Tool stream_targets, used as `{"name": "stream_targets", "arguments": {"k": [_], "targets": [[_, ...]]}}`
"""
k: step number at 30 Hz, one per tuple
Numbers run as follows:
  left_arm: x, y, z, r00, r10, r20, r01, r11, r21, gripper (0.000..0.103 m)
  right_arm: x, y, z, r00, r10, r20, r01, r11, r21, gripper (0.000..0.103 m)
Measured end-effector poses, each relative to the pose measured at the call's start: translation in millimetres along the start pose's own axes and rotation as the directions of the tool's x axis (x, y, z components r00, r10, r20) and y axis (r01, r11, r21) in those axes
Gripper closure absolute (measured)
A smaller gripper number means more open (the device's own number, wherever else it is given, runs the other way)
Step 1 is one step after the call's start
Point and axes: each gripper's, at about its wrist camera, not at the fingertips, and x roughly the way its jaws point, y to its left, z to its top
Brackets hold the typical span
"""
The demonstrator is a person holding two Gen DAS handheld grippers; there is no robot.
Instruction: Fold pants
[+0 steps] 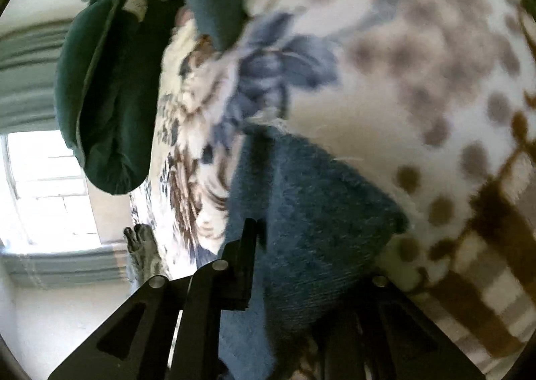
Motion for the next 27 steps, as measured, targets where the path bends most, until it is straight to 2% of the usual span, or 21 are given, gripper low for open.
{"name": "stream_targets", "arguments": {"k": [3,8,12,14,18,21,27], "targets": [[-17,-5,3,0.998,0.035,0.05,-0.037,0.999,0.03,0.0,-15,31,-12,1.0,-0.005,0.03,0.007,0.998,-0.059,0.095],[-61,-10,2,0.989,0.018,0.145,-0.029,0.997,0.07,0.0,-38,100,-46,0.999,0.0,0.046,0.008,0.983,-0.181,0.095],[-92,-4,-3,0.979,0.002,0.203,-0.022,0.995,0.095,0.0,-42,160,-93,1.0,0.008,0.014,-0.004,0.958,-0.287,0.096],[-101,3,-3,0.978,-0.017,0.206,-0.005,0.995,0.103,0.0,-38,180,-114,1.0,0.003,0.0,-0.003,0.943,-0.331,0.096],[-107,27,-4,0.979,-0.041,0.199,0.022,0.995,0.095,0.0,-17,213,-167,0.998,-0.003,-0.064,-0.022,0.922,-0.387,0.096],[-107,51,-7,0.98,-0.04,0.196,0.026,0.997,0.075,0.0,4,223,-203,0.993,-0.016,-0.114,-0.032,0.914,-0.405,0.096],[-96,114,-8,0.984,-0.014,0.178,0.014,1.0,0.002,0.0,59,234,-288,0.969,-0.087,-0.229,-0.033,0.88,-0.474,0.096]]}}
